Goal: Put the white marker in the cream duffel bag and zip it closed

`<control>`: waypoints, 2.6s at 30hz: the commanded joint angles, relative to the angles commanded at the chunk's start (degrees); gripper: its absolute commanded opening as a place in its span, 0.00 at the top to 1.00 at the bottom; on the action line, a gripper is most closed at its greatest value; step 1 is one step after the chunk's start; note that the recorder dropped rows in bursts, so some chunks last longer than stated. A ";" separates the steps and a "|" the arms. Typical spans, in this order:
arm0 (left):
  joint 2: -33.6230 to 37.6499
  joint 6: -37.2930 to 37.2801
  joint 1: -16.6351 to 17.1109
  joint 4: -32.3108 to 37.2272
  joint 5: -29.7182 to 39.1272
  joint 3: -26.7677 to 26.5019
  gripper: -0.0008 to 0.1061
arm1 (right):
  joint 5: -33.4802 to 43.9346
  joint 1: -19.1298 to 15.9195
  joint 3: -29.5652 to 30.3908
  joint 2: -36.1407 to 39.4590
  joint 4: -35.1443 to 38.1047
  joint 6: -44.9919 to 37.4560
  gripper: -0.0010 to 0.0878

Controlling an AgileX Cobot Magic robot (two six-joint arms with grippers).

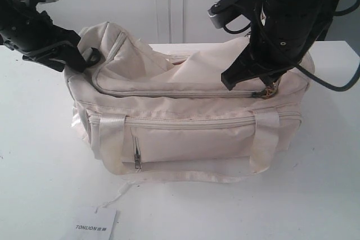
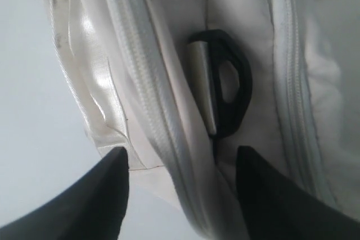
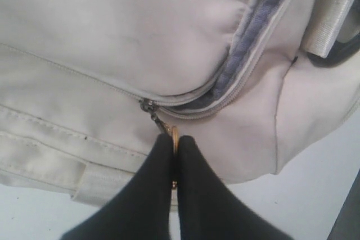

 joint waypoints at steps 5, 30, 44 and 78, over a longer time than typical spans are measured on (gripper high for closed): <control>-1.68 0.00 0.00 0.00 0.00 0.00 0.43 | -0.81 0.00 1.01 0.00 0.00 0.00 0.99; -9.38 1.32 0.00 0.54 6.25 0.00 0.99 | -2.15 0.00 1.70 0.00 2.38 0.00 0.99; -20.84 18.27 -4.00 0.67 -5.62 12.45 0.99 | -1.79 0.00 1.70 0.00 2.38 0.00 0.99; -41.02 53.26 -30.29 1.16 -38.90 47.15 0.99 | -2.00 0.00 1.70 0.00 2.38 0.00 0.99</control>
